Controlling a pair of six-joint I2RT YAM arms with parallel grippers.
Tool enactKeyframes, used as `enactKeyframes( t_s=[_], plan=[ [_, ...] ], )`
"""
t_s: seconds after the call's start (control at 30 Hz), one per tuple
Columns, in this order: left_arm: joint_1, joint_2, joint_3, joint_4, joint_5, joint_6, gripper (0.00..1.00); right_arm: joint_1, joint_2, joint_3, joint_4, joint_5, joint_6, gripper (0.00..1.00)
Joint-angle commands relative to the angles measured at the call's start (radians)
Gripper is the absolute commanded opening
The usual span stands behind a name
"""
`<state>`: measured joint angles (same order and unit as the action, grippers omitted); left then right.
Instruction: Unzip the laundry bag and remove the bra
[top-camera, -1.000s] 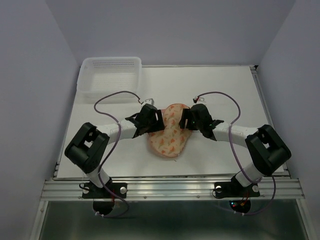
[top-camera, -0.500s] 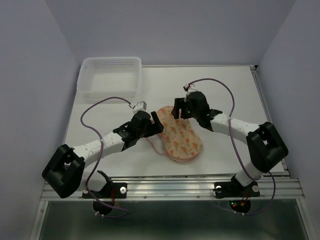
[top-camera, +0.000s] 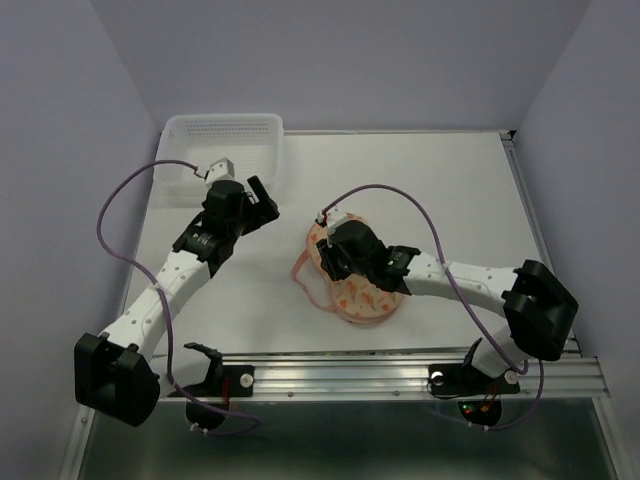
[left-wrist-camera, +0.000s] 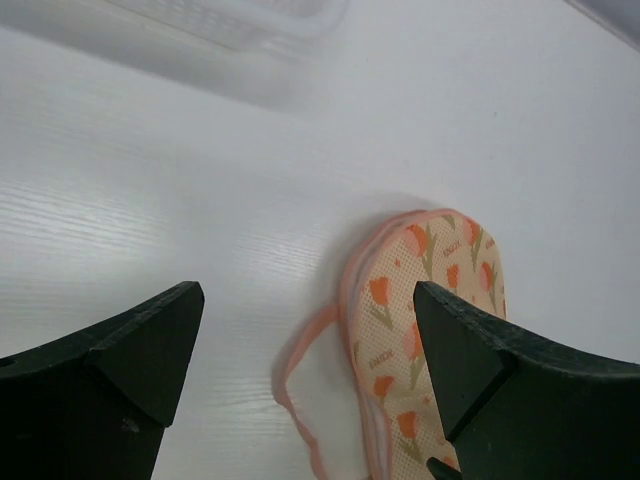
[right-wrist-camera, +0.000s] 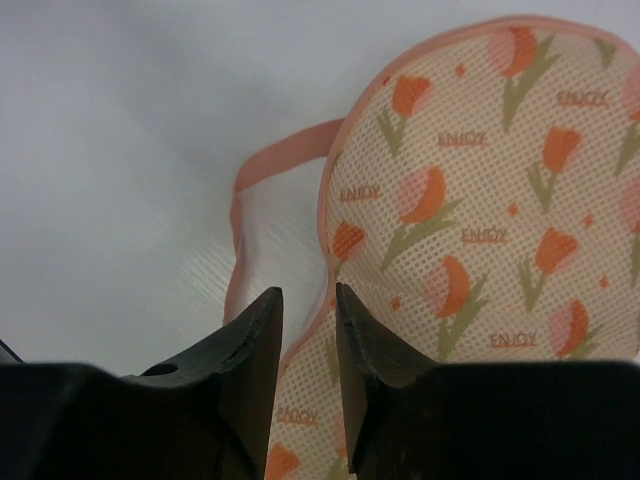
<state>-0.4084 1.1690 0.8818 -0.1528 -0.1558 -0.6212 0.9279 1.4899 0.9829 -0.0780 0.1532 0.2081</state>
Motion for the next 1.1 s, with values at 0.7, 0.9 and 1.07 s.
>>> enactKeyframes(
  t_s=[0.7,0.9,1.07],
  plan=[
    [0.146,-0.285,-0.075,-0.131,-0.045,0.207,0.99,0.055,0.256,0.091,-0.031,0.025,0.073,0.34],
    [0.164,-0.287,-0.076,-0.126,-0.025,0.209,0.99,0.055,0.282,0.112,-0.029,0.0,0.077,0.28],
    [0.169,-0.293,-0.081,-0.123,-0.021,0.207,0.99,0.055,0.306,0.122,-0.023,-0.005,0.096,0.21]
  ],
)
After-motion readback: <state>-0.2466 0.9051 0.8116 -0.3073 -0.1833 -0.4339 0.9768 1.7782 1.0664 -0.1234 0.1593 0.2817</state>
